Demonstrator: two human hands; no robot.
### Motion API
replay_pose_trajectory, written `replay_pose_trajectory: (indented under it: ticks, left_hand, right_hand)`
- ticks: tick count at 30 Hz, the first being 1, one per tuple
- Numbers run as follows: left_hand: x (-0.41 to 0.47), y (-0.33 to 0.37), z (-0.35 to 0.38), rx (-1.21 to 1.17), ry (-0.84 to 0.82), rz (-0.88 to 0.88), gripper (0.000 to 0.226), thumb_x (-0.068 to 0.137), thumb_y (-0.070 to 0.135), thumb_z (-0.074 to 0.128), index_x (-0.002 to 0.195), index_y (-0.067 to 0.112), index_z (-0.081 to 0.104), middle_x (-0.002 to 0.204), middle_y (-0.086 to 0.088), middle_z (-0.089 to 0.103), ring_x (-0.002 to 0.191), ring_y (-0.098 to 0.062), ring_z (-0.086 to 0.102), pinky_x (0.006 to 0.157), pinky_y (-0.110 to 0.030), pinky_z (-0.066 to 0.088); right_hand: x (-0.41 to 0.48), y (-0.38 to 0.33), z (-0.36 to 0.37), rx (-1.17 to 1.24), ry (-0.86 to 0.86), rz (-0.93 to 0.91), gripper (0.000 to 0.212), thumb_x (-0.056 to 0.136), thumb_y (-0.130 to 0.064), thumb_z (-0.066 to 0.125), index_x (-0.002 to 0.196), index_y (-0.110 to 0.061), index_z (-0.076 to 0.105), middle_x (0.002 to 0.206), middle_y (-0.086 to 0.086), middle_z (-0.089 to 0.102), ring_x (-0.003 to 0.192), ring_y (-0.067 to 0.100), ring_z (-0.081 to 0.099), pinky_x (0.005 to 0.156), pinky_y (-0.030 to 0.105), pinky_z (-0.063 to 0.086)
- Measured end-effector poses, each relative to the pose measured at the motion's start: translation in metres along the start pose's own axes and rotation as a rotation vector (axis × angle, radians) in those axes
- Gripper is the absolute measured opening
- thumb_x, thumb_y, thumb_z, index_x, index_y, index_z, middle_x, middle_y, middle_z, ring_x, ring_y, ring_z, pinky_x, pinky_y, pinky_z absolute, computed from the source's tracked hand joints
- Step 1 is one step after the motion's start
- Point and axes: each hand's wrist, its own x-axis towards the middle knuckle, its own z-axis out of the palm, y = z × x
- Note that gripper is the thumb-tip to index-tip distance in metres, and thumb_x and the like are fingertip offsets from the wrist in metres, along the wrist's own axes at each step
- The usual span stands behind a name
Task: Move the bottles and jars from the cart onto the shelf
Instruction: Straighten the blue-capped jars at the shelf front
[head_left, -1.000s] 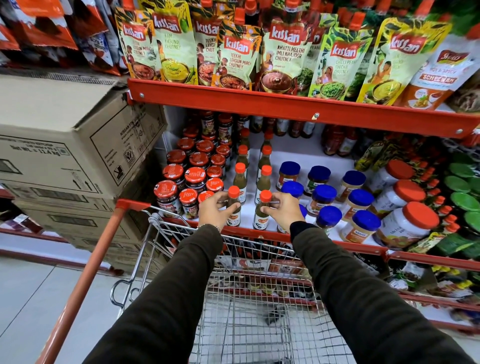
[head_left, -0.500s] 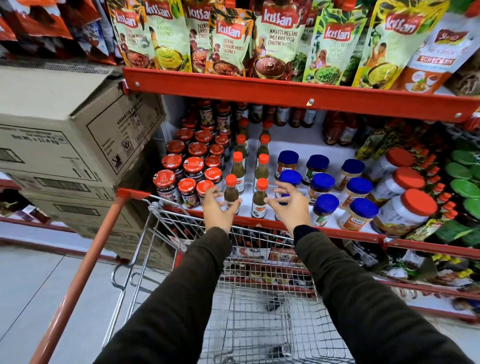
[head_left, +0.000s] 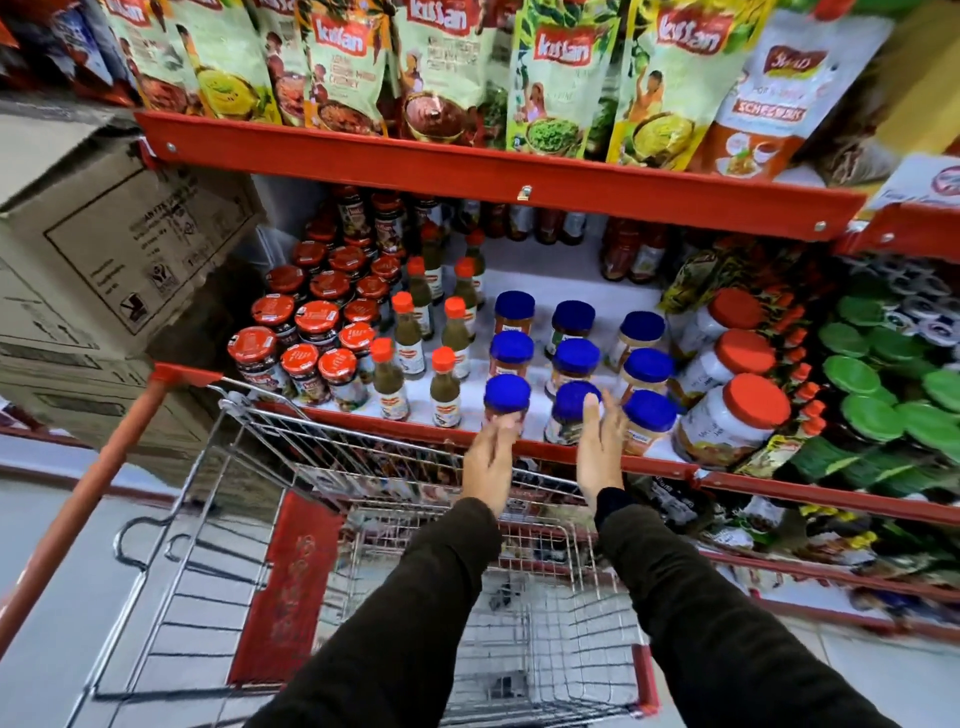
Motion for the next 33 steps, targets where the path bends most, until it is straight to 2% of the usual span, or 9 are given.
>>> replay_pose_trajectory:
  ticks: [3,5,8,13,16,18,24,29,33]
  left_hand:
    - [0.0,0.01,0.03,-0.106,-0.129,-0.18,0.07,0.092,0.065,0.038,0.146,0.022,0.042,0.156,-0.003,0.04,0.145,-0.017,0.035,0.123,-0.045,0.024]
    - [0.0,0.016,0.044,-0.12,-0.185,-0.261,0.099,0.074,0.086,0.032,0.152,0.026,0.03,0.162,0.0,0.029,0.149,-0.015,0.026,0.125,-0.045,0.018]
    - [0.003,0.019,0.059,-0.106,-0.259,-0.282,0.115,0.059,0.1,0.025,0.153,0.033,0.027,0.162,0.001,0.029,0.15,-0.016,0.025,0.125,-0.048,0.016]
    - [0.008,0.016,0.066,-0.145,-0.263,-0.224,0.098,0.071,0.092,0.023,0.149,0.035,0.035,0.157,0.001,0.039,0.147,-0.017,0.031,0.124,-0.049,0.019]
    - [0.013,0.016,0.066,-0.156,-0.251,-0.238,0.088,0.08,0.084,0.021,0.149,0.032,0.037,0.157,-0.002,0.04,0.146,-0.019,0.032,0.123,-0.05,0.021]
    - [0.014,0.016,0.064,-0.148,-0.245,-0.24,0.087,0.081,0.083,0.021,0.149,0.032,0.037,0.157,-0.004,0.039,0.146,-0.02,0.033,0.123,-0.051,0.022]
    - [0.014,0.019,0.062,-0.094,-0.227,-0.224,0.107,0.064,0.096,0.023,0.15,0.032,0.034,0.159,-0.004,0.036,0.147,-0.021,0.032,0.122,-0.05,0.023]
    - [0.012,0.018,0.06,-0.016,-0.25,-0.157,0.083,0.083,0.082,0.022,0.152,0.036,0.024,0.163,0.002,0.025,0.149,-0.017,0.024,0.115,-0.035,0.018]
    - [0.001,0.006,0.068,-0.017,-0.026,-0.126,0.06,0.096,0.063,0.032,0.141,0.024,0.043,0.15,-0.004,0.046,0.138,-0.022,0.043,0.118,-0.047,0.032]
  right_hand:
    - [0.012,0.001,-0.011,0.094,-0.169,0.125,0.073,0.097,-0.068,0.021,0.159,-0.03,0.015,0.17,-0.005,0.009,0.156,0.015,0.008,0.127,0.045,0.005]
    - [0.021,0.002,-0.018,0.161,-0.238,0.14,0.064,0.098,-0.066,0.016,0.149,-0.033,0.036,0.16,-0.007,0.032,0.15,0.014,0.026,0.127,0.046,0.014]
    - [0.028,0.003,-0.027,0.223,-0.311,0.145,0.048,0.098,-0.066,0.015,0.119,-0.047,0.054,0.135,-0.012,0.055,0.138,0.011,0.042,0.123,0.042,0.023]
    - [0.023,0.009,-0.034,0.193,-0.341,0.105,0.061,0.083,-0.086,0.022,0.127,-0.054,0.048,0.156,-0.005,0.043,0.144,0.012,0.036,0.126,0.046,0.02]
    - [0.02,0.011,-0.037,0.177,-0.338,0.145,0.106,0.066,-0.099,0.026,0.151,-0.037,0.034,0.161,0.0,0.036,0.149,0.018,0.033,0.126,0.049,0.02]
    - [0.017,0.013,-0.038,0.176,-0.329,0.156,0.113,0.062,-0.101,0.027,0.153,-0.034,0.032,0.161,0.002,0.038,0.148,0.02,0.035,0.125,0.049,0.022]
    - [0.014,0.015,-0.041,0.173,-0.331,0.173,0.115,0.062,-0.102,0.027,0.154,-0.033,0.032,0.161,0.003,0.037,0.148,0.02,0.035,0.125,0.05,0.021]
    - [0.016,0.015,-0.046,0.164,-0.387,0.165,0.11,0.068,-0.097,0.026,0.155,-0.03,0.03,0.163,0.002,0.033,0.15,0.02,0.031,0.125,0.045,0.02]
    - [0.014,0.034,-0.056,0.233,-0.218,0.173,0.073,0.098,-0.065,0.027,0.142,-0.012,0.051,0.15,0.008,0.051,0.14,0.025,0.046,0.118,0.042,0.036]
